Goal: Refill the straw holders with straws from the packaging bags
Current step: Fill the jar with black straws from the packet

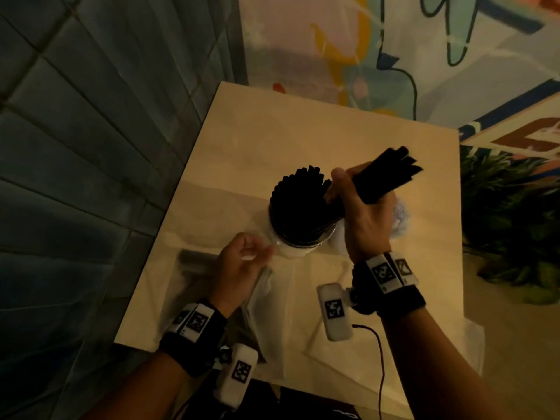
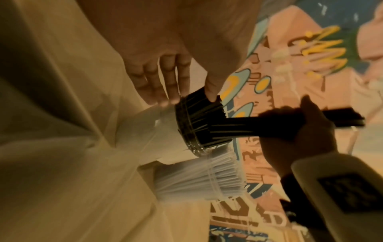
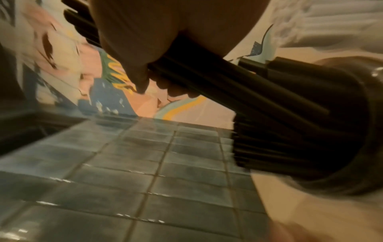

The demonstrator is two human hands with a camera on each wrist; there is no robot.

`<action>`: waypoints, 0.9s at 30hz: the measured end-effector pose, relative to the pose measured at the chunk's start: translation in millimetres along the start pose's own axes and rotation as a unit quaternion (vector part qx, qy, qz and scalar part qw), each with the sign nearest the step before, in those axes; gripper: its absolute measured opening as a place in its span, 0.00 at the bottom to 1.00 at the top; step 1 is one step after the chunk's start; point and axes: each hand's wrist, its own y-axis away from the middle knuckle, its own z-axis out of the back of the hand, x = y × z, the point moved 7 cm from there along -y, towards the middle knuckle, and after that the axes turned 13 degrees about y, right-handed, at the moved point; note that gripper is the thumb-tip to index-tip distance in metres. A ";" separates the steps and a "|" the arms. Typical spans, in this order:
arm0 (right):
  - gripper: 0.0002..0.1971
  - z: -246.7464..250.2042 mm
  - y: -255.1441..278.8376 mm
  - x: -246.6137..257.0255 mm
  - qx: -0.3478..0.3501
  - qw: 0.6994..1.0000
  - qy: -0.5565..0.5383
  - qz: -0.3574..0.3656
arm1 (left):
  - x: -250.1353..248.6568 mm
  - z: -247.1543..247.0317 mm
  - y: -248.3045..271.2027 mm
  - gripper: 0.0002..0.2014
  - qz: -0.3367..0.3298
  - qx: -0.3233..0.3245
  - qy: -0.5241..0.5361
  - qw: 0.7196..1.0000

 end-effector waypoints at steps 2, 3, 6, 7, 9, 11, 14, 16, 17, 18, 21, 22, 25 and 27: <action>0.07 -9.1 1.0 -11.7 0.021 0.999 0.036 -0.019 | -3.5 -4.6 -5.7 0.32 -0.021 0.001 -0.027 0.999; 0.06 -13.4 2.9 -17.0 0.032 0.998 0.052 -0.029 | -3.8 -8.1 -9.4 0.38 -0.029 0.006 -0.043 0.999; 0.13 -14.7 6.7 -23.0 0.046 0.994 0.098 -0.012 | -7.6 -24.2 -19.9 0.50 -0.061 0.031 -0.083 0.994; 0.16 -11.9 7.6 -22.9 0.047 0.994 0.102 -0.001 | -10.8 -30.9 -24.9 0.49 -0.069 0.045 -0.079 0.993; 0.21 -2.9 11.1 -23.0 0.045 0.994 0.095 -0.004 | -23.9 -45.8 -34.8 0.45 -0.101 0.077 -0.063 0.990; 0.24 10.4 18.3 -23.6 0.030 0.993 0.116 -0.004 | -31.1 -56.3 -42.5 0.44 -0.129 0.105 -0.068 0.984; 0.25 31.1 38.8 -25.5 -0.011 0.987 0.163 0.013 | -20.3 -54.5 -57.4 0.50 -0.122 0.111 -0.076 0.983; 0.23 41.7 56.4 -32.2 -0.043 0.986 0.161 0.004 | -9.4 -49.8 -69.5 0.57 -0.104 0.106 -0.088 0.985; 0.20 44.5 64.4 -37.3 -0.052 0.986 0.159 -0.012 | -7.0 -48.9 -75.3 0.58 -0.092 0.108 -0.100 0.985; 0.17 44.3 71.1 -43.5 -0.049 0.985 0.162 -0.033 | -6.3 -48.8 -80.8 0.59 -0.081 0.115 -0.112 0.984; 0.21 29.9 79.4 -69.9 0.009 0.974 0.205 -0.090 | -10.6 -52.2 -89.9 0.59 -0.070 0.150 -0.150 0.975; 0.25 22.8 78.3 -79.1 0.030 0.969 0.224 -0.105 | -12.2 -53.6 -91.4 0.59 -0.064 0.159 -0.166 0.971; 0.36 1.3 65.3 -97.4 0.072 0.956 0.263 -0.112 | -22.6 -59.3 -97.8 0.59 -0.065 0.174 -0.193 0.963; 0.38 -8.6 52.6 -99.6 0.087 0.957 0.253 -0.108 | -31.3 -67.6 -101.4 0.53 -0.088 0.192 -0.200 0.957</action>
